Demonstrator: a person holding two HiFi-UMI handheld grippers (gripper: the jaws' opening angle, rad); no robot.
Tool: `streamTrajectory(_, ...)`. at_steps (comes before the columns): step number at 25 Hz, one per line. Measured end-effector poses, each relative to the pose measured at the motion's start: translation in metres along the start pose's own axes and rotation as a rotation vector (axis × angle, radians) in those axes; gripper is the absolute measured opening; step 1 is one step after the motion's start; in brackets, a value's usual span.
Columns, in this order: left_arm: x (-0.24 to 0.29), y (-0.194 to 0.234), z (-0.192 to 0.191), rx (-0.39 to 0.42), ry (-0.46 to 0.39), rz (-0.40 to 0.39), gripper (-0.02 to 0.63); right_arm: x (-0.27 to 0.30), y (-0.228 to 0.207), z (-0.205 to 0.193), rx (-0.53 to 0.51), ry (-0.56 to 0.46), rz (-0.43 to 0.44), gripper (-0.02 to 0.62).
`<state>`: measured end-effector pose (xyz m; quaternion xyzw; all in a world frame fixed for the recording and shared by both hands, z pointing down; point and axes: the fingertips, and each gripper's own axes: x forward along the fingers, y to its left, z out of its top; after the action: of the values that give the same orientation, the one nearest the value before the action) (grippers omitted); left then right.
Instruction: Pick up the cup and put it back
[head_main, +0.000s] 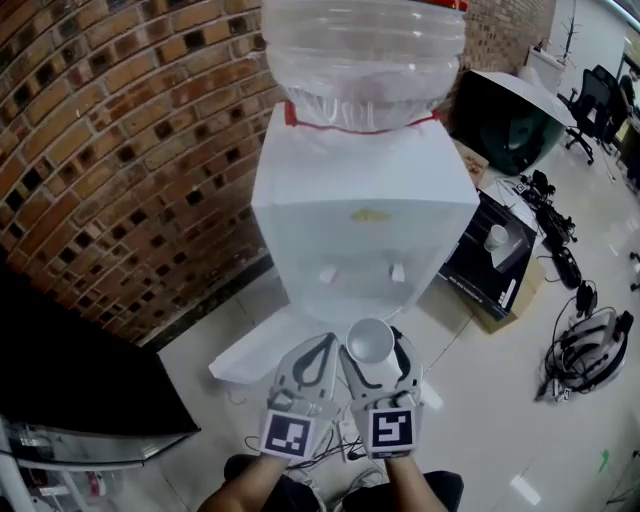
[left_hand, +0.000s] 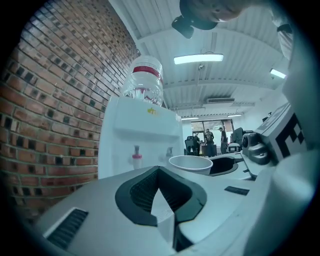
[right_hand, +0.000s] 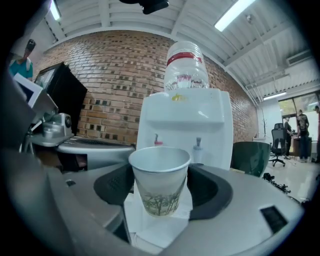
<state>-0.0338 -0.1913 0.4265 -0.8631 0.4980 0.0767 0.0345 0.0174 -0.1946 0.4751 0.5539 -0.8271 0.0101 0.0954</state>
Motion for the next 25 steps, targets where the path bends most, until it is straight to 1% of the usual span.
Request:
streamTrajectory(3, -0.002, 0.002, -0.049, 0.011, 0.004, -0.008, -0.008, 0.013, 0.001, -0.048, -0.001, 0.0, -0.006, 0.337)
streamTrajectory(6, -0.006, 0.003, -0.095, 0.012, -0.002, -0.01, -0.008, 0.025, 0.002, -0.091, 0.024, -0.019, -0.02, 0.337)
streamTrajectory(9, -0.012, 0.005, -0.136, 0.02, -0.002, -0.008, -0.008, 0.035, 0.006, -0.133, 0.042, -0.032, -0.023, 0.337)
streamTrajectory(13, -0.016, 0.007, -0.184, 0.019, 0.005, -0.003, -0.008, 0.048, 0.006, -0.178, 0.05, -0.055, -0.022, 0.337)
streamTrajectory(15, -0.017, 0.009, -0.204, 0.011, 0.012, 0.004, -0.008, 0.058, 0.005, -0.2, 0.043, -0.062, -0.022, 0.337)
streamTrajectory(17, -0.018, 0.013, -0.222, 0.009, 0.019, 0.016, -0.008, 0.067, 0.005, -0.221, 0.032, -0.046, -0.017, 0.337)
streamTrajectory(21, -0.018, 0.016, -0.249, 0.001, 0.032, 0.029, -0.008, 0.087, -0.002, -0.252, 0.078, -0.053, -0.036, 0.337)
streamTrajectory(25, -0.012, 0.022, -0.279, 0.013, 0.061, 0.033, -0.008, 0.123, -0.005, -0.295, 0.051, -0.047, -0.026, 0.337)
